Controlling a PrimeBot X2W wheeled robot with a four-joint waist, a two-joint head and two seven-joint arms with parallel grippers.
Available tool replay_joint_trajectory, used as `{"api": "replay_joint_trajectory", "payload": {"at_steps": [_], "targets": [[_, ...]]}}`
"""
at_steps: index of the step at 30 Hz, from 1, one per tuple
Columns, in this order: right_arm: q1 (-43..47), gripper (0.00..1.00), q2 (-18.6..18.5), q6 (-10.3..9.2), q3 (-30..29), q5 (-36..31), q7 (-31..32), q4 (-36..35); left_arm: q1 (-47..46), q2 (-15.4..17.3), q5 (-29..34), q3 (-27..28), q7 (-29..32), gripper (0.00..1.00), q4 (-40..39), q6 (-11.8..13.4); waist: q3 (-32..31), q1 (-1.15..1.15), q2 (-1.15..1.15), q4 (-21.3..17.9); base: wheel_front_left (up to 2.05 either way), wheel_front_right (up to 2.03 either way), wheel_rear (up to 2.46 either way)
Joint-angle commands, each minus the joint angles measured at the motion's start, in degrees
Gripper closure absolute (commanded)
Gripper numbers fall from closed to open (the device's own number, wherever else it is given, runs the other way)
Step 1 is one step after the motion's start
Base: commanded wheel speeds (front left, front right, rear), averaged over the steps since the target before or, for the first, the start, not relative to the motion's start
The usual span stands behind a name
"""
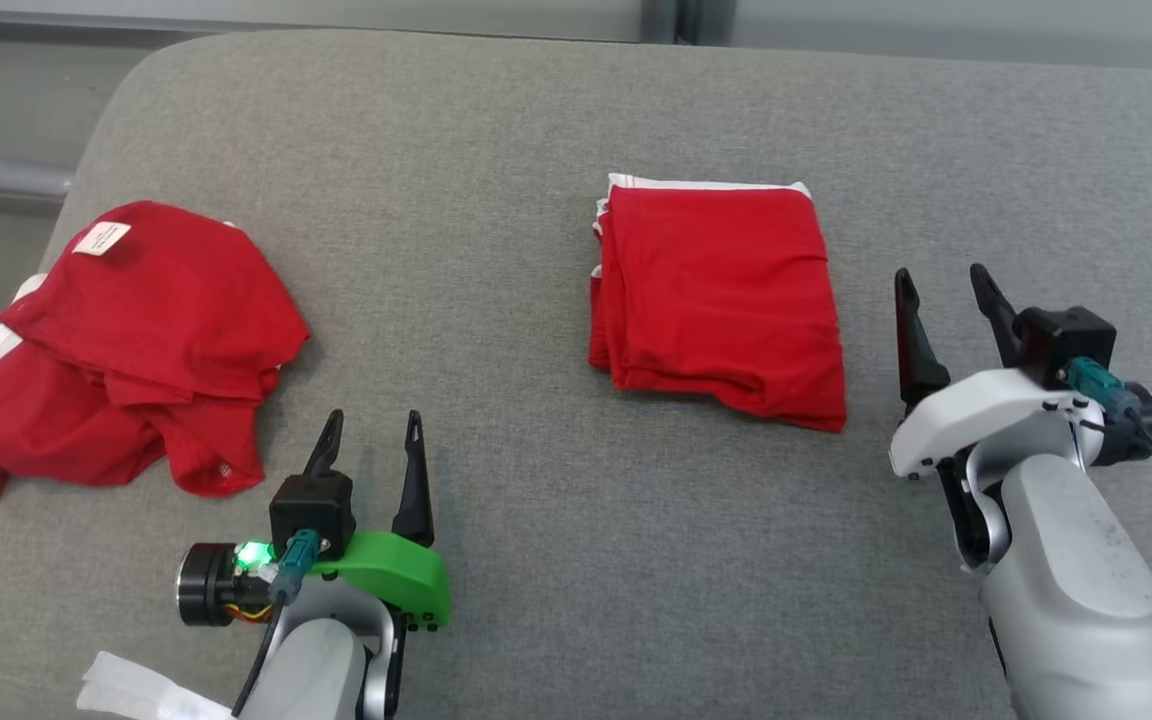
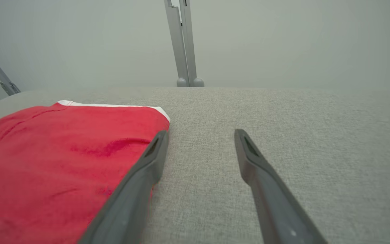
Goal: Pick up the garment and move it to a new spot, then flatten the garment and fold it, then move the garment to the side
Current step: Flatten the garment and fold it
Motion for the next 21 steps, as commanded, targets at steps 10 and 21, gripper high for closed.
{"api": "replay_joint_trajectory", "payload": {"at_steps": [10, 21], "targets": [[7.37, 0.00, 1.30, -0.03, -1.68, -0.48, -0.16, -3.60, 2.83, 0.25, 2.53, 2.88, -0.02, 0.00, 1.01, -1.19, -5.04, 0.00, 0.00, -5.67, 0.00, 0.00, 0.00], [14.12, 0.00, 1.50, -0.03, 0.42, 2.76, -0.16, -7.02, 6.70, 0.25, 4.76, 5.58, -0.02, 0.00, 1.13, -1.72, -10.17, 0.00, 0.00, -7.42, 0.00, 0.00, 0.00]]}}
